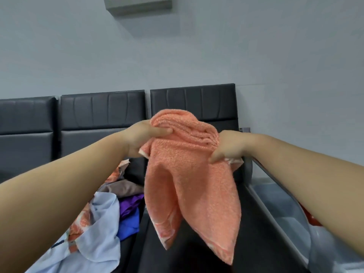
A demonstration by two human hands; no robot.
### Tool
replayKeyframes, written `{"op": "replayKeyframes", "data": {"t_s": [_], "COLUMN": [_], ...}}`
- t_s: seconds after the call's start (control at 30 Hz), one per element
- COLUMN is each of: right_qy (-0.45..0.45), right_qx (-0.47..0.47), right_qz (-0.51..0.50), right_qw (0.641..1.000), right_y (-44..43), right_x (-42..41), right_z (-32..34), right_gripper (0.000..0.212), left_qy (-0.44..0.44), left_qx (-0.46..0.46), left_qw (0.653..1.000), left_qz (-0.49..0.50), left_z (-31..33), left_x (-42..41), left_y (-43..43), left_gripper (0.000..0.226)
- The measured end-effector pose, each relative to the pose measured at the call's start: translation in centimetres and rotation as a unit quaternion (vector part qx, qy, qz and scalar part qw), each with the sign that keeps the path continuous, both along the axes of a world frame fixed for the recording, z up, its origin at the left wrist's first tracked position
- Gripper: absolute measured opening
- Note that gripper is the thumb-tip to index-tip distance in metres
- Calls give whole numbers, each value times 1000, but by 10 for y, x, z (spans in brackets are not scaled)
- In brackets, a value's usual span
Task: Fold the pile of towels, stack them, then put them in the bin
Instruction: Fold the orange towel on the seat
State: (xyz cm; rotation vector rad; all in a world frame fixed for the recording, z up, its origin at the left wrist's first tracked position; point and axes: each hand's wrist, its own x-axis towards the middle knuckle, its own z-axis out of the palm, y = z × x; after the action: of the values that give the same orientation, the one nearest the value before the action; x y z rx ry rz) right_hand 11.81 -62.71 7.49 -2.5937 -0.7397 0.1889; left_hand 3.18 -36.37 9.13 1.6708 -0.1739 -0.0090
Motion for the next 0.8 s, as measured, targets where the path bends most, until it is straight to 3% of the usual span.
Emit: {"op": "replayKeyframes", "data": {"t_s": [0.03, 0.07, 0.13, 0.17, 0.2, 0.23, 0.3, 0.33, 0.4, 0.47, 0.53, 0.57, 0.6, 0.63, 0.67, 0.7, 0.73, 0.77, 0.8], "right_qy": [-8, 12, 90, 128, 156, 179, 203, 191, 123, 41, 14, 25, 40, 61, 91, 130, 165, 190, 210], "right_qx": [25, 82, 206, 248, 274, 288, 251, 201, 86, 22, 27, 59, 103, 145, 180, 208, 228, 241, 251], "right_qz": [-17, -24, -7, 9, 23, 34, 54, 66, 64, 23, -11, -23, -31, -31, -20, 0, 14, 17, 20], "right_qw": [1000, 996, 974, 960, 949, 940, 945, 959, 987, 999, 999, 998, 993, 987, 979, 969, 959, 952, 945], "right_y": [1, 2, 3, 3, 3, 2, 0, 0, 5, 10, 10, 8, 7, 6, 7, 9, 10, 9, 7], "right_x": [5, 10, 18, 23, 27, 30, 35, 35, 37, 46, 52, 57, 64, 68, 72, 75, 77, 78, 77], "right_z": [2, 4, 4, 1, -2, -7, -17, -20, -25, -25, -19, -19, -20, -23, -29, -36, -44, -50, -54], "right_gripper": [27, 24, 13, 15, 17, 20, 36, 42, 40, 29, 27, 26, 23, 18, 14, 14, 20, 29, 37], "left_qy": [-9, -20, -18, -12, -8, -15, -6, -4, -20, -21, -29, -36, -33, -20, -3, -2, -16, -27, -21], "left_qx": [91, 244, 520, 563, 547, 474, 230, 119, 3, -46, 1, 117, 287, 465, 598, 660, 668, 619, 508], "left_qw": [996, 969, 853, 822, 830, 872, 967, 988, 993, 991, 996, 991, 957, 884, 800, 749, 740, 778, 853], "left_qz": [-14, -11, 43, 83, 108, 119, 107, 100, 118, 127, 80, 48, 34, 35, 40, 57, 80, 103, 118], "left_z": [-4, -8, -13, -12, -10, -9, -6, -6, -11, -17, -26, -30, -35, -41, -45, -46, -46, -45, -44], "left_x": [2, 7, 16, 21, 26, 28, 29, 31, 37, 41, 44, 44, 48, 53, 61, 67, 70, 73, 76], "left_y": [1, 3, 6, 9, 10, 12, 12, 12, 2, -4, 2, 7, 13, 16, 17, 16, 15, 18, 23], "left_gripper": [33, 32, 20, 22, 20, 13, 7, 12, 17, 16, 23, 27, 26, 22, 21, 20, 19, 17, 13]}}
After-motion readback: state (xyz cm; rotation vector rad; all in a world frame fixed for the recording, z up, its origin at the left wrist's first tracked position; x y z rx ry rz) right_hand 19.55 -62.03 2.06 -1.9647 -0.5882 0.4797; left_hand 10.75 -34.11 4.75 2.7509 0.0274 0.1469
